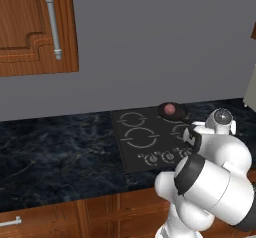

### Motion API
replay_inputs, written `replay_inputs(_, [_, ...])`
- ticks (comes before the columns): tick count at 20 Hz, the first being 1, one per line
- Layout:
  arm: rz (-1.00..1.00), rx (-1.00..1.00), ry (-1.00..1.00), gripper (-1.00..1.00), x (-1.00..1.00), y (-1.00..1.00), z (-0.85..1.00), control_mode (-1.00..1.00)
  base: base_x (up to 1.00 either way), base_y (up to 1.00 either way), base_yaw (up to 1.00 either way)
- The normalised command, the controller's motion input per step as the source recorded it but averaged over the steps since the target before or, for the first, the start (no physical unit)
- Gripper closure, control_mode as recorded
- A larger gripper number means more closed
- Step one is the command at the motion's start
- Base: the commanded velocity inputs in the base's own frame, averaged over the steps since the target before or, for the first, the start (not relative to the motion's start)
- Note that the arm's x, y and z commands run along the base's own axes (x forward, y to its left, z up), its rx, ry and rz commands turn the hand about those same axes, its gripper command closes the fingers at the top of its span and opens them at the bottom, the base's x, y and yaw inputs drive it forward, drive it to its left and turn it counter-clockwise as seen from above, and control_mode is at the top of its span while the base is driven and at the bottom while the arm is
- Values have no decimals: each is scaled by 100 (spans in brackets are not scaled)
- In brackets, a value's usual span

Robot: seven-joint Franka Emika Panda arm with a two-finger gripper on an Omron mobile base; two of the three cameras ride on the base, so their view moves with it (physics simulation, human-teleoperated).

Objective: Place the pan on the rear right burner on the stove. Then place the tomato and the onion in the pan and turn on the rear right burner.

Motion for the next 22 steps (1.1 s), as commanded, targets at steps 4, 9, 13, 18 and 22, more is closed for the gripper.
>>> replay_inputs(4, [-19,-1,13,-100,0,-12,16,-100,0,0,0])
replay_inputs(9, [-6,0,5,-100,0,-41,0,-100,0,0,0])
replay_inputs(13, [0,0,6,-100,0,-34,5,-100,0,0,0])
replay_inputs(18, [0,1,4,-100,-30,-29,30,-100,0,0,0])
replay_inputs(22, [0,0,10,-100,-41,-23,48,-100,0,0,0])
